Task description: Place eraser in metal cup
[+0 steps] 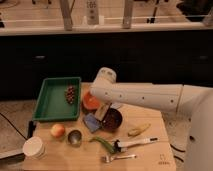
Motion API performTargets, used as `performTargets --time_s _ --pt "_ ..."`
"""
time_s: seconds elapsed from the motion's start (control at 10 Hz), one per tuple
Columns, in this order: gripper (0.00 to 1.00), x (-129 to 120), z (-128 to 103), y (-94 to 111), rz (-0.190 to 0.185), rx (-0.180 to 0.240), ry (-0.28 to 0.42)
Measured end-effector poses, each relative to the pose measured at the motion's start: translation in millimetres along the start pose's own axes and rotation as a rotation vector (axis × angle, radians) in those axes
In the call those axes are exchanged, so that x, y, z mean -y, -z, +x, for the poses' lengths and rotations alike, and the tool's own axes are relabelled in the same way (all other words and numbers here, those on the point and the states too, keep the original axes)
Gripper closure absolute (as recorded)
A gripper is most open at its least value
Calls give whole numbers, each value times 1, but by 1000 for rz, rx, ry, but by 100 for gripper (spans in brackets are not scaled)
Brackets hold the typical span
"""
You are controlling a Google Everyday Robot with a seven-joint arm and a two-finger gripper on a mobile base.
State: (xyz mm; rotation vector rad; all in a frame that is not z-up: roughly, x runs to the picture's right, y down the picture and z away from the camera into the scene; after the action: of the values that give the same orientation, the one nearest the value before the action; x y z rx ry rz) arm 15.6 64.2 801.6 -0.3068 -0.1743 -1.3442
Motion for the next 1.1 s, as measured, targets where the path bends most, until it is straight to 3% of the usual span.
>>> performTargets --time_s 0.5,0.7,1.1 --pt "82 6 -2 1 10 5 68" --pt "77 7 -3 1 14 5 96" --pt "84 10 -7 4 22 8 156"
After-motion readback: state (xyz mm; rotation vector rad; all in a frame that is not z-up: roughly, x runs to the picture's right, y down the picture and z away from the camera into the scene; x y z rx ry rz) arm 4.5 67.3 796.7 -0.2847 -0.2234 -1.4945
